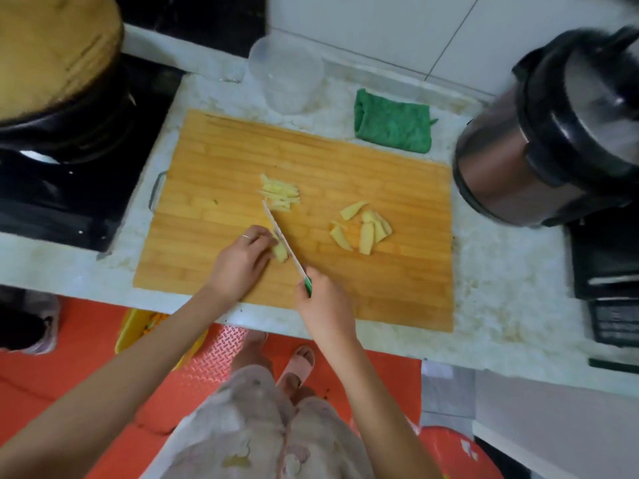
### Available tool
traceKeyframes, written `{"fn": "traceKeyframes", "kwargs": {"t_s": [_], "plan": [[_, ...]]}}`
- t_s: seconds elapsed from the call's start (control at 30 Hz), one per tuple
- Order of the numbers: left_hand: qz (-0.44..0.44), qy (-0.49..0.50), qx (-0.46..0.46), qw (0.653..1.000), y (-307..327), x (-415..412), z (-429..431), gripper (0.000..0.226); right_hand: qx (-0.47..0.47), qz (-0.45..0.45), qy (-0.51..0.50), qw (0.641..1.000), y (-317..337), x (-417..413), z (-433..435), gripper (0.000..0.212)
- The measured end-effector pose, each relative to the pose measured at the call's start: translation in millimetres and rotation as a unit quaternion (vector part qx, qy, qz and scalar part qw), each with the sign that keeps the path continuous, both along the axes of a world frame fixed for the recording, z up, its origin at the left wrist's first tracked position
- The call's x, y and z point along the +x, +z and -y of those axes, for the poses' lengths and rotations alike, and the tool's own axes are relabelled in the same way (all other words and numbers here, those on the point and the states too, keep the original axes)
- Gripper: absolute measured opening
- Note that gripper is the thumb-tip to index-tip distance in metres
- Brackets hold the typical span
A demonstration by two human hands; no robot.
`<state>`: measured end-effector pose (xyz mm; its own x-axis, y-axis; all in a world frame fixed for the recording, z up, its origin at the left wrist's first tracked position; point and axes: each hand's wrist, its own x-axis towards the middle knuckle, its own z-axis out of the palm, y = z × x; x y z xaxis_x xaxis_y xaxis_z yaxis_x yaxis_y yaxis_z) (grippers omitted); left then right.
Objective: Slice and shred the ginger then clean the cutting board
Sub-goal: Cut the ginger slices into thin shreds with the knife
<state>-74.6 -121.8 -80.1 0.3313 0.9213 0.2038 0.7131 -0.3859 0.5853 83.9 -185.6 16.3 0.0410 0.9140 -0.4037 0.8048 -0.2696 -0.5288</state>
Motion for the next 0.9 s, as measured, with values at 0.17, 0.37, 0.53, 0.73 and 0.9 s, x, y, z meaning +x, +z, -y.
{"fn": "traceKeyframes", "kwargs": {"t_s": [0.17, 0.37, 0.53, 0.73, 0.9], "plan": [[-0.013, 0.004, 0.063, 0.998, -10, 1, 0, 0.024, 0.006, 0.015, 0.045, 0.999, -4, 19, -11, 0.007], [-0.084, -0.042, 0.113, 0.989, -11, -7, 3, 0.029, -0.024, 0.073, 0.136, 0.988, 1, 25, -25, 0.027], [-0.100, -0.074, 0.116, 0.985, -12, -13, 5, 0.032, 0.036, 0.149, 0.161, 0.975, 9, 11, -17, 0.053], [-0.112, -0.067, 0.124, 0.984, -10, -14, 2, 0.034, 0.027, 0.167, 0.159, 0.973, 3, -6, -11, 0.055], [-0.110, -0.070, 0.111, 0.985, -16, -15, 2, 0.035, 0.027, 0.209, 0.173, 0.962, 0, -10, -12, 0.058]]}}
